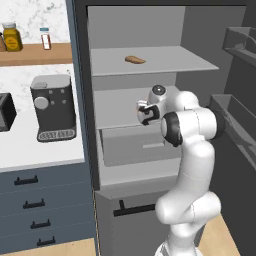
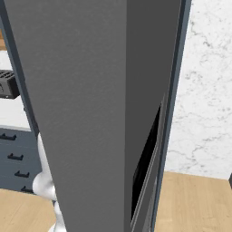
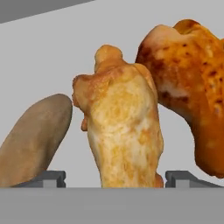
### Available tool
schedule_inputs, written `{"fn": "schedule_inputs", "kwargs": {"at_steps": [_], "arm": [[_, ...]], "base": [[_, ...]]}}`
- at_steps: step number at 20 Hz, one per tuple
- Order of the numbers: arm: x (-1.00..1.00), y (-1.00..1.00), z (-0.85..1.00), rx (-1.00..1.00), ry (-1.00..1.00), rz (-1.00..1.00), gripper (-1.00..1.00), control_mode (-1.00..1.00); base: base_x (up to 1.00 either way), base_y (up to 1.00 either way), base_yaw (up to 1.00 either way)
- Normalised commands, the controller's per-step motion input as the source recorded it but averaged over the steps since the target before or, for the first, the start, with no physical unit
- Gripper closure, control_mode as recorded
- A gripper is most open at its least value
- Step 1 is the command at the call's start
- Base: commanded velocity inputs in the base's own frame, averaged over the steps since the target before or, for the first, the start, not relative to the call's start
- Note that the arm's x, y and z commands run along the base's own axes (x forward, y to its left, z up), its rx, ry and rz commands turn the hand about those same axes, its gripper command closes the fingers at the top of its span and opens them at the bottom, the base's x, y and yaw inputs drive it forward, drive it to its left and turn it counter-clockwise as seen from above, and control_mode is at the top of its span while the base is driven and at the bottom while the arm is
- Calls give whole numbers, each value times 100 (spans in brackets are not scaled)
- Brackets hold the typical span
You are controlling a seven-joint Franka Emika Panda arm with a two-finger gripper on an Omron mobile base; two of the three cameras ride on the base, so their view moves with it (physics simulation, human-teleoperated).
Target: Place one sweet potato and one chicken drumstick in each tupperware on the nearby counter, to pack two identical lunches.
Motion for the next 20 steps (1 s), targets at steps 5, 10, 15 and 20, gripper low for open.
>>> {"fn": "schedule_inputs", "kwargs": {"at_steps": [5, 10, 15, 20], "arm": [[-7, 0, -30, 0, 4, 0, 100, -100], [-72, 6, -1, 0, -1, 6, 100, -100], [-100, 20, 21, 0, 0, 9, 100, -100], [-100, 2, 47, 0, -1, 5, 100, -100]], "base": [[0, 0, 0], [0, 0, 0], [0, 0, 0], [0, 0, 0]]}}
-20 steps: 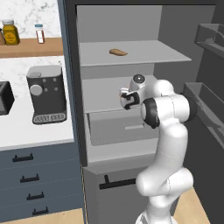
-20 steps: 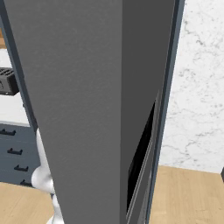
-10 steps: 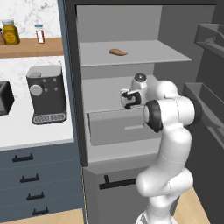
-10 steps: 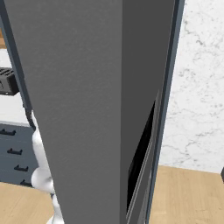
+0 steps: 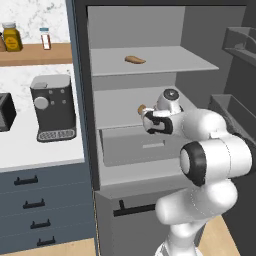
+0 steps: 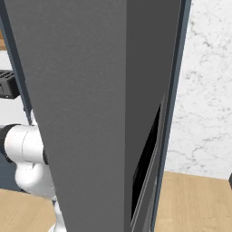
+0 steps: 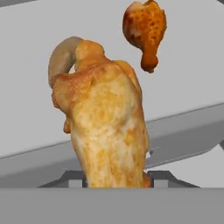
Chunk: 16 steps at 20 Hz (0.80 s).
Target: Place one sweet potato and one chicken drumstick in each tupperware on the nearby counter, to pack two identical lunches.
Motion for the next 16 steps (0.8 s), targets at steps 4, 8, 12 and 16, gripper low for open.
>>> {"fn": "schedule_inputs", "kwargs": {"at_steps": [4, 8, 12, 16], "arm": [[-100, 0, 80, 0, 0, 0, 100, -100], [-100, 0, 82, 0, 0, 0, 100, -100], [-100, 5, 50, 0, 0, 0, 100, -100], [-100, 0, 42, 0, -2, 0, 100, -100]], "base": [[0, 0, 0], [0, 0, 0], [0, 0, 0], [0, 0, 0]]}}
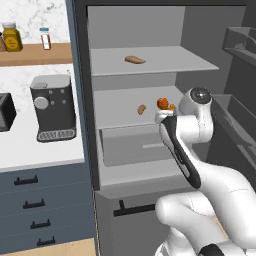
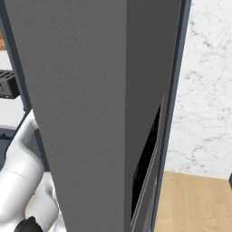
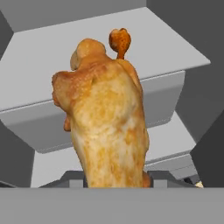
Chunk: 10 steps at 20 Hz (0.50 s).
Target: Place one sweet potato and one chicken drumstick in each tupperware on the nearby counter, to pack two identical lunches.
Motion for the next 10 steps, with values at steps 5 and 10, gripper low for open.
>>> {"fn": "schedule_inputs", "kwargs": {"at_steps": [5, 10], "arm": [[-100, 9, 54, 0, 0, 0, 100, -100], [-80, 19, 37, 0, 0, 1, 100, 100]], "base": [[0, 0, 0], [-20, 5, 1]]}}
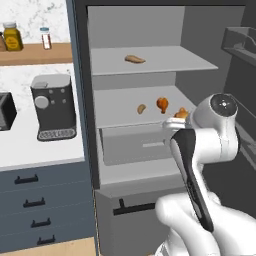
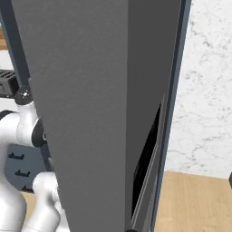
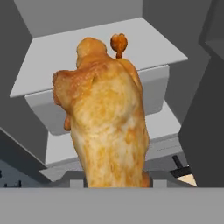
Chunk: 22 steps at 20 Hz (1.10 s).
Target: Place one sweet potato and one chicken drumstick in each tupperware on the nearby counter, to pack two identical lunches.
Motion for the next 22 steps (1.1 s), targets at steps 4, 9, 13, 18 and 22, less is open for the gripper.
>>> {"fn": "schedule_inputs", "kwargs": {"at_steps": [4, 9, 13, 18, 22], "arm": [[0, 0, 0, 0, 0, 0, 100, 100], [0, 0, 0, 0, 0, 0, 100, 100], [0, 0, 0, 0, 0, 0, 100, 100], [0, 0, 0, 0, 0, 0, 100, 100], [0, 0, 0, 0, 0, 0, 100, 100]], "base": [[-100, 29, 3], [-59, 77, 8], [2, 100, 5], [17, 100, 0], [49, 100, 0]]}}
